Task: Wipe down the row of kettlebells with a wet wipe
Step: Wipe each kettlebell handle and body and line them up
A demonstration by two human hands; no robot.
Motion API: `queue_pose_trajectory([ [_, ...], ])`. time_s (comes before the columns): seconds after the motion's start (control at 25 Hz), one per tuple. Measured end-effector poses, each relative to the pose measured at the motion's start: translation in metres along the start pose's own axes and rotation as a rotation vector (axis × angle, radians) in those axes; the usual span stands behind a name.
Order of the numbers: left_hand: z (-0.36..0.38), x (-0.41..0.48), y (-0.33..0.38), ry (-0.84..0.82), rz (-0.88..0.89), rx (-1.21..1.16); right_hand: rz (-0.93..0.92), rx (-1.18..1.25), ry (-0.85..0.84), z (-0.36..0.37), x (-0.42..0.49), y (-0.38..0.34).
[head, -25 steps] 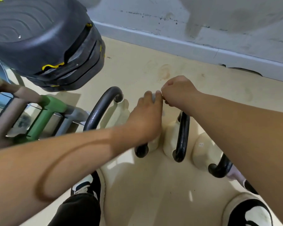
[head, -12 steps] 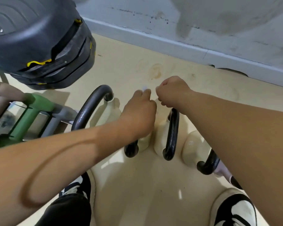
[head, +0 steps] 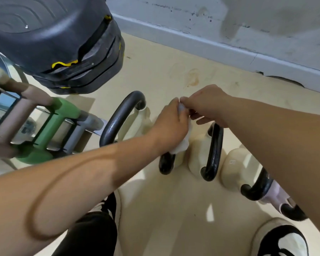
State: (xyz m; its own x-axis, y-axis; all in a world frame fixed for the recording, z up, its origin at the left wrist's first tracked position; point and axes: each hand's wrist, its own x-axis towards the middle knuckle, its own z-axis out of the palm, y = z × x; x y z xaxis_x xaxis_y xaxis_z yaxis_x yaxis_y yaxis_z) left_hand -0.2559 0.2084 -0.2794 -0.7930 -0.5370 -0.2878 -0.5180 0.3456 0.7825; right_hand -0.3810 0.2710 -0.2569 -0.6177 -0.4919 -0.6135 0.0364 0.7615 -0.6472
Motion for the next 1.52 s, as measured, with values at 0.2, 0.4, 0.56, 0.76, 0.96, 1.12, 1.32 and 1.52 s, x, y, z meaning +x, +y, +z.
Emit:
queue_pose_trajectory([
  [0.2,0.015,-0.030,-0.006,0.127,-0.063,-0.067,-0.040,-0.076,-0.045,-0.006,-0.004,0.000],
  [0.4,0.008,-0.081,-0.022,-0.005,-0.102,-0.335,-0.122,-0.179,-0.101,-0.001,-0.013,-0.001],
  [0.56,-0.007,-0.047,-0.002,-0.131,-0.104,-0.232,-0.159,-0.226,-0.103,0.004,-0.015,-0.004],
  [0.76,-0.014,0.022,0.018,-0.120,-0.397,-0.191,-0.026,-0.144,-0.082,0.004,-0.002,-0.004],
  [0.96,0.006,-0.020,-0.006,0.029,-0.161,-0.230,-0.129,-0.249,-0.110,0.006,-0.007,-0.008],
  [1.12,0.017,-0.092,-0.041,-0.006,-0.065,-0.209,-0.159,-0.304,-0.100,0.010,-0.011,-0.013],
  [1.32,0.014,-0.094,-0.043,-0.037,-0.112,-0.191,-0.166,-0.317,-0.091,0.012,-0.007,-0.011],
  [1.52,-0.005,-0.010,-0.009,-0.061,-0.262,-0.420,-0.168,-0.282,-0.076,0.014,-0.001,-0.008],
])
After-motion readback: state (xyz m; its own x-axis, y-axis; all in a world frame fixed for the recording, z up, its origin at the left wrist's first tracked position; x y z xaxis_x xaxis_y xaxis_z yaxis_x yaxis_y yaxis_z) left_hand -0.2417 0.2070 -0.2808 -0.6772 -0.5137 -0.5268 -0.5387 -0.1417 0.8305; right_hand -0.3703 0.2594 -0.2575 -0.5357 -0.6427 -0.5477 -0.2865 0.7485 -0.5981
